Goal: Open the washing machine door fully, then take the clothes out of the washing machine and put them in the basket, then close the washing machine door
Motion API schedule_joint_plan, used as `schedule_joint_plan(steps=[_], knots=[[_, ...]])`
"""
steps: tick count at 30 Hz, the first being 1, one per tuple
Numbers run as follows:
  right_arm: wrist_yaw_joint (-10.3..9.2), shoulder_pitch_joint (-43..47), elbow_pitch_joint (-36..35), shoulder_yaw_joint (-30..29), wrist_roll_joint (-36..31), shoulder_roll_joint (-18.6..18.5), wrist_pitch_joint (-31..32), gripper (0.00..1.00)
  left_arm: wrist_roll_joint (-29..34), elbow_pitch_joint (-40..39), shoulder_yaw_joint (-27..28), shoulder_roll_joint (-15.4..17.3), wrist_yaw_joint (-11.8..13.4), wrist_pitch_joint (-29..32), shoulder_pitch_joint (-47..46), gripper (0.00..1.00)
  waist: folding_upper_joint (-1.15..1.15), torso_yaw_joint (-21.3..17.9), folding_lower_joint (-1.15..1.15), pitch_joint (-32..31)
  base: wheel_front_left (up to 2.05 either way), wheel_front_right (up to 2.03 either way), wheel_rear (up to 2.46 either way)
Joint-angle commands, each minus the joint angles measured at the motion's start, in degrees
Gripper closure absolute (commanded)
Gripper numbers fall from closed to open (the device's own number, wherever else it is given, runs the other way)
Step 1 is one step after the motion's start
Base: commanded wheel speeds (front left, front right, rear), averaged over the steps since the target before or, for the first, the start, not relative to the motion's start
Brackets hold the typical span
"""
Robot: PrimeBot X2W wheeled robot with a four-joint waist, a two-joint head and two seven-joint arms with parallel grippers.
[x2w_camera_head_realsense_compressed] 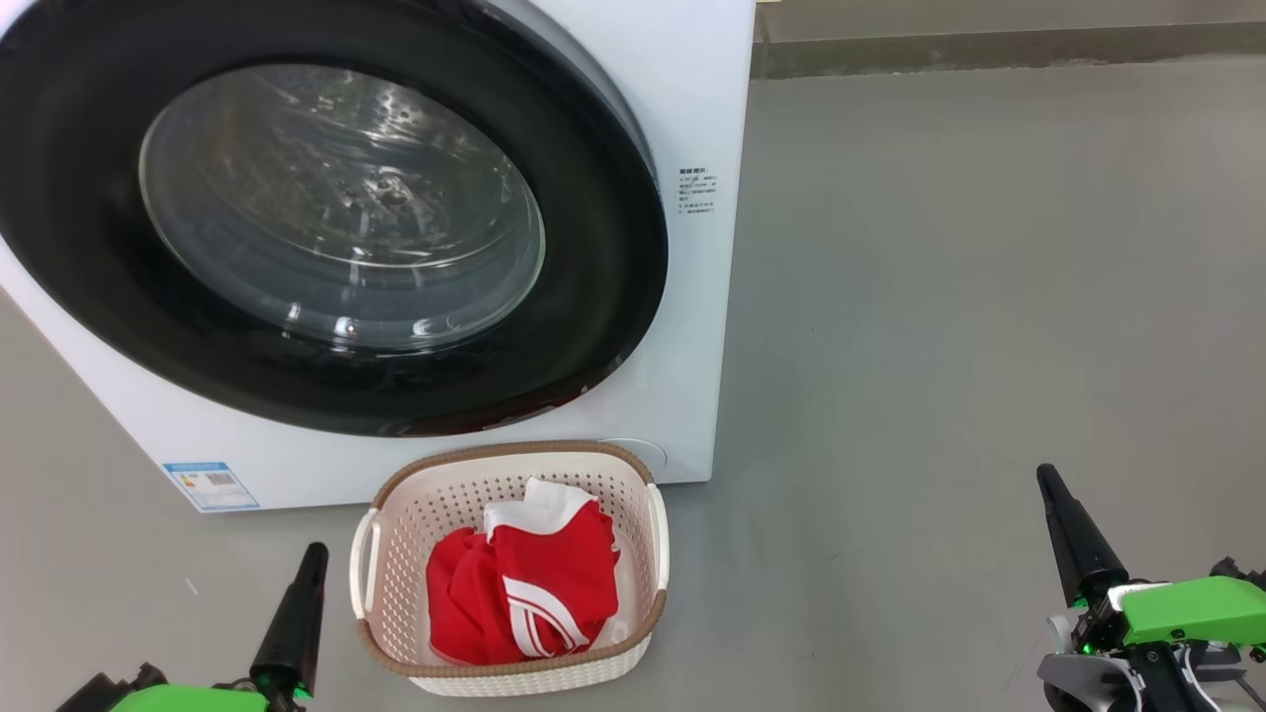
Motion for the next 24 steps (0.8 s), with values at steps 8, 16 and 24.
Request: schedule_joint_plan(steps=[8, 16, 24], knots=[[-0.02, -2.68, -1.73, 0.85, 0.52, -0.84, 0.34, 1.0, -0.55, -1.2, 2.08, 0.51, -0.4, 0.27, -2.25, 1.0, 0.0, 0.0, 0.0, 0.0, 0.0, 0.0, 0.0], [-0.02, -2.69, -1.73, 0.75, 0.43, -0.77, 0.42, 1.0, -0.55, -1.2, 2.08, 0.51, -0.4, 0.27, -2.25, 1.0, 0.0, 0.0, 0.0, 0.0, 0.0, 0.0, 0.0], [-0.02, -2.7, -1.72, 0.65, 0.35, -0.7, 0.49, 1.0, -0.55, -1.2, 2.07, 0.51, -0.4, 0.26, -2.25, 1.0, 0.0, 0.0, 0.0, 0.0, 0.0, 0.0, 0.0]])
